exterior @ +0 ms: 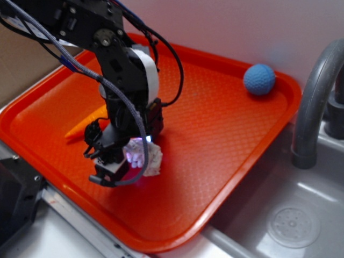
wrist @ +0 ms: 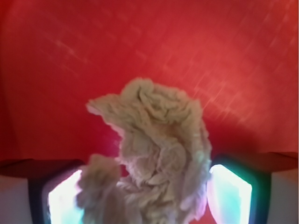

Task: Grab the white paper.

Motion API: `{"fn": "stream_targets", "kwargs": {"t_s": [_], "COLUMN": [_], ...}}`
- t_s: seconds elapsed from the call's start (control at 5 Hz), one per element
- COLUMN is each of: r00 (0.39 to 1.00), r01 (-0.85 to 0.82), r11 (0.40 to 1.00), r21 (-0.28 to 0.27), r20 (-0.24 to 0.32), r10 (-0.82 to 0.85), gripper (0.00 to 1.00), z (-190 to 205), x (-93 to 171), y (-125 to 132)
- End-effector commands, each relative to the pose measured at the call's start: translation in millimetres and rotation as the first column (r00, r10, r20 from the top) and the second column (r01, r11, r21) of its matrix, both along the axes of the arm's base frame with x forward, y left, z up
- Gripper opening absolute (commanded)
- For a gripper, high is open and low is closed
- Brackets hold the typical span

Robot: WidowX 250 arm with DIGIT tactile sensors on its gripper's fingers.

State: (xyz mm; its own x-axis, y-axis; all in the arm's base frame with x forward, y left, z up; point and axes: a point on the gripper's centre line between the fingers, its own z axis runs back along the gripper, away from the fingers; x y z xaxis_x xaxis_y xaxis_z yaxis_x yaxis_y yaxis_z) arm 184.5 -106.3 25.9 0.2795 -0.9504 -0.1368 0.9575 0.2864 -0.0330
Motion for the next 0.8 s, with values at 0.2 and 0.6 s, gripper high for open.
{"fn": "stream_targets", "kwargs": {"t_s": [0.2, 0.6], "r00": [0.973, 0.734], "r01": [-0.194, -0.633], "r11": [0.981, 0.77], "r21": [0.0, -0.083], "r20": [0.126, 0.254], "r10": [0.192, 0.63], "gripper": [0.0, 0.0], "z": [28, 101], "x": [-5, -7], "y": [-1, 24]}}
